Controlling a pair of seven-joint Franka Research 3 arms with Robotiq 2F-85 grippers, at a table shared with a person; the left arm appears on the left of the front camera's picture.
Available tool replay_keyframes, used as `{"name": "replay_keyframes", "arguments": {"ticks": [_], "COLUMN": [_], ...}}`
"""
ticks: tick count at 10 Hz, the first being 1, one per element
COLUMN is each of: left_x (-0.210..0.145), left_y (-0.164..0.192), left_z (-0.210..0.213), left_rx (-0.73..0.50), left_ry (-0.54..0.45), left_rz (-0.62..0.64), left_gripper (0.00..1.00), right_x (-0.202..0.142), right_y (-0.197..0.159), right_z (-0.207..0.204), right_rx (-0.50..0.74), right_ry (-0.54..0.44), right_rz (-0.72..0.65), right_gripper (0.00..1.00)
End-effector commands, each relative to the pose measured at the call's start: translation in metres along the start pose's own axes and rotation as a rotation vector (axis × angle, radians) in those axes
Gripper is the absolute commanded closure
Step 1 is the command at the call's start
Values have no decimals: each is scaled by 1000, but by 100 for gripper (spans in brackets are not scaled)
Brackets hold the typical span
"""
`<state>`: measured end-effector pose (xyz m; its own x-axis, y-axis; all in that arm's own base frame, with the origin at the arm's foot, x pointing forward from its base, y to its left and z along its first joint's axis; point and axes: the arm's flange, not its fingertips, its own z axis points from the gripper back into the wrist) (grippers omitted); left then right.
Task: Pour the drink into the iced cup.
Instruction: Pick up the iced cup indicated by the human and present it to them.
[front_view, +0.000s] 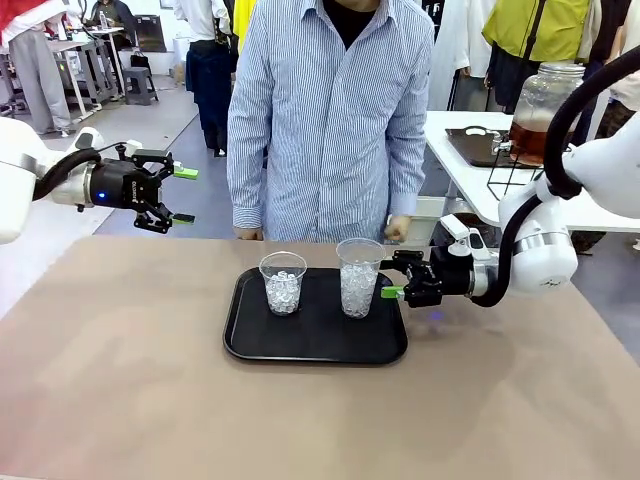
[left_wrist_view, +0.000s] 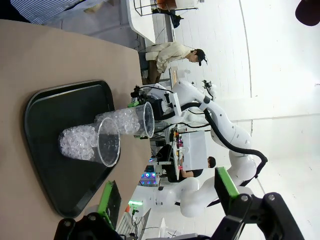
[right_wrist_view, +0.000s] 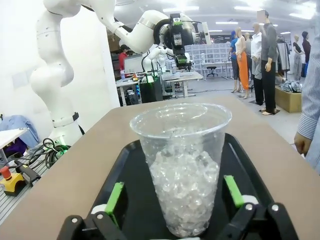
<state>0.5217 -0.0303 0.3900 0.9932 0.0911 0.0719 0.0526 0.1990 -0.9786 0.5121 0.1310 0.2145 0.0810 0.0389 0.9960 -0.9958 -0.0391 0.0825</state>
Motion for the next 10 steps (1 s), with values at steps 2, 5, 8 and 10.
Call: {"name": "replay_keyframes", "arguments": {"ticks": [2,5,8,10], "left_x": [0,0,0,0], "left_y": [-1,-1,-1,-1], "left_z": [-1,-1,-1,-1], "left_rx": [2,2,2,2], "left_ry": [-2,-2,-2,-2], "left_rz": [-3,-3,-3,-3], "left_gripper": [0,0,0,0], "right_x": [0,-1,-5,-6], "right_y": [-12,-13,-13,-14], "right_z": [-15,-23,-39,-45], "right_rx": [-31,-26,-20,-31], "right_ry": [21,24,29,10], "right_rz": [-6,-10,-15,-12], "right_gripper": [0,0,0,0]}}
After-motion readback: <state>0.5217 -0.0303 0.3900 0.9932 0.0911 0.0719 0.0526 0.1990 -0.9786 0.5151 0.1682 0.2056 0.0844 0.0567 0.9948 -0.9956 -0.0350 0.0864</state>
